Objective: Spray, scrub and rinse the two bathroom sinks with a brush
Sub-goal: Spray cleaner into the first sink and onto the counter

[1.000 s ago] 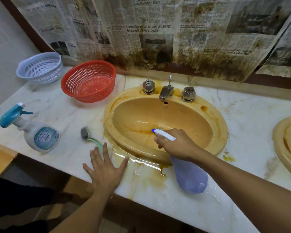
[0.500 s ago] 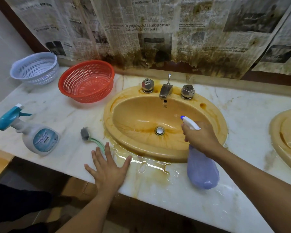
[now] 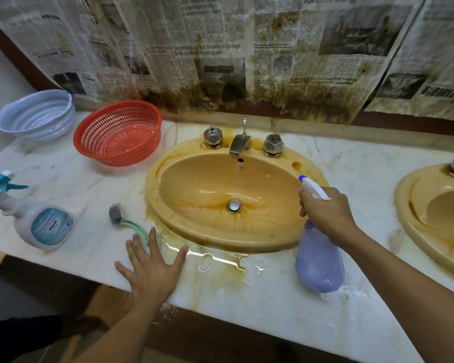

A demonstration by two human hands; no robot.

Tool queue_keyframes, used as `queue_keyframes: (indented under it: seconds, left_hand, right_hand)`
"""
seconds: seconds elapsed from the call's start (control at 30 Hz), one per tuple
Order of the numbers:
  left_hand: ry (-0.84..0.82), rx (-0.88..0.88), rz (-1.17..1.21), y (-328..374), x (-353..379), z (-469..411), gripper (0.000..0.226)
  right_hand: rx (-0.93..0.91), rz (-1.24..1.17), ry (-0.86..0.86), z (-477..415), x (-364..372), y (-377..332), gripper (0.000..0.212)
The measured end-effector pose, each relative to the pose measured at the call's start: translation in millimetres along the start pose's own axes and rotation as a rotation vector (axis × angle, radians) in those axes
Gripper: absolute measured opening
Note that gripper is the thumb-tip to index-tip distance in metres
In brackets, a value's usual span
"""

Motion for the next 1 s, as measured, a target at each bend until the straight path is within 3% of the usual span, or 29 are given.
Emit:
queue_keyframes:
  seconds: [0.2, 0.37, 0.47, 0.57, 0.6, 0.73, 0.87, 1.0]
  left_hand:
    - [0.018, -0.034, 0.2, 11.1, -12.6, 3.2, 0.105]
    - [0.083, 0.329, 0.32, 127.1, -43.0, 33.5, 0.099]
    - [-0.216, 0.536, 0.467, 214.1, -23.1, 68.9, 0.099]
    - [-0.707, 0.542, 0.784, 273.4, 2.3, 107.1, 0.086]
    - [-0.798, 0.55, 0.851, 285.9, 6.0, 115.2, 0.085]
    - [-0.746, 0.501, 0.846, 292.1, 5.0, 106.9, 0.084]
    - [-0.715, 0.513, 0.828, 286.3, -3.1, 100.9, 0.069]
    - [-0.693, 0.504, 0.838, 278.7, -12.0, 98.3, 0.063]
  right_hand:
    - [-0.104, 0.084, -0.062, -0.2, -13.0, -7.3, 0.04]
    - [0.038, -0.136, 0.005, -7.9, -26.8, 2.2, 0.033]
    - [0.074, -0.182, 0.008, -15.1, -28.2, -0.2, 0.031]
    - [0.041, -0.241, -0.054, -25.7, -17.9, -12.5, 0.028]
    - [0.032, -0.264, -0.068, -28.6, -14.3, -16.1, 0.026]
    - [0.048, -0.276, -0.04, -28.9, -7.1, -18.7, 0.027]
    - [0.116, -0.287, 0.043, -23.7, -8.5, -10.5, 0.026]
    - [0.075, -0.289, -0.095, -28.4, 14.8, -18.6, 0.024]
Point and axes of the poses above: each hand's wrist, its own z-axis away from the middle knuckle, its own x-axis out of the palm, y = z × x, the point moved 10 cm from there along -z, towards the middle knuckle, and after that the axes turned 2 degrees about -y, right-handed, at the moved point
